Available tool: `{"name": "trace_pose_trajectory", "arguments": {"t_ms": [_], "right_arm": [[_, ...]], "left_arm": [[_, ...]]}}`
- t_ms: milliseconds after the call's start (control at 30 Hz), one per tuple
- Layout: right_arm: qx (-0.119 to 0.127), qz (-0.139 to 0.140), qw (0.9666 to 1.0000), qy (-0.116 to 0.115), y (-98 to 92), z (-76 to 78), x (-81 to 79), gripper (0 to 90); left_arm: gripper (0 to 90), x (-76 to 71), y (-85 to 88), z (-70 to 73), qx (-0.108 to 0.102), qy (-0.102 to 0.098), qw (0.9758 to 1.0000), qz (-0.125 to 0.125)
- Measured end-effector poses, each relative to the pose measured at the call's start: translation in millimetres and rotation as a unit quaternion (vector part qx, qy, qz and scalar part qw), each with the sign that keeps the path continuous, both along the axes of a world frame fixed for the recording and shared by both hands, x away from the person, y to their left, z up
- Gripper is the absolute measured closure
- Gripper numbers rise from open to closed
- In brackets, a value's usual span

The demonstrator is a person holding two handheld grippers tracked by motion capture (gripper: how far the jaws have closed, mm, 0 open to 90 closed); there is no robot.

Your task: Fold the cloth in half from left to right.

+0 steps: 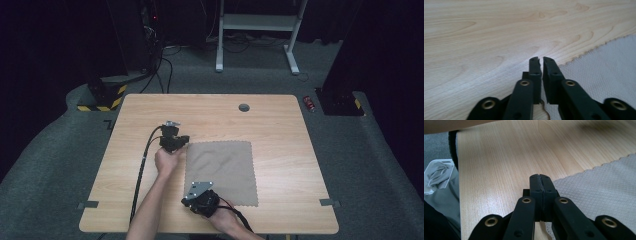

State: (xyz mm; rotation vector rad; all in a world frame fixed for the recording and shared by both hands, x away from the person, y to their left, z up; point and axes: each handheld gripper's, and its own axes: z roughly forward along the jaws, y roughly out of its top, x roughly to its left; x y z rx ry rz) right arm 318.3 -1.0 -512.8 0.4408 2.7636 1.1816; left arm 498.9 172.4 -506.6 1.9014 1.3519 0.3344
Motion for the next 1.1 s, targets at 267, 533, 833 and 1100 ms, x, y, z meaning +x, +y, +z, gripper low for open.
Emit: {"name": "trace_pose_trajectory", "arguments": {"t_ms": [267,533,833,1100], "right_arm": [[-0.001,-0.001,1.0,0.001,-0.2,-0.2,0.2,89.6],[-0.004,-0.001,1.0,0.002,2.3,-0.4,-0.3,89.6],[0.002,0.001,1.0,-0.003,0.6,3.3,0.7,89.7],[0.013,-0.002,0.9999,-0.002,0.8,11.1,2.0,89.8]], "left_arm": [[72.1,0.2,-6.9,-6.9,0.056,0.006,0.9984,0.002],[86.8,-1.8,-13.7,-6.8,0.072,0.003,0.9973,-0.013],[90.0,0.8,-6.0,-6.0,0.038,0.012,0.9991,-0.013],[90.0,-0.3,10.4,16.3,-0.008,-0.002,1.0,-0.003]]}}
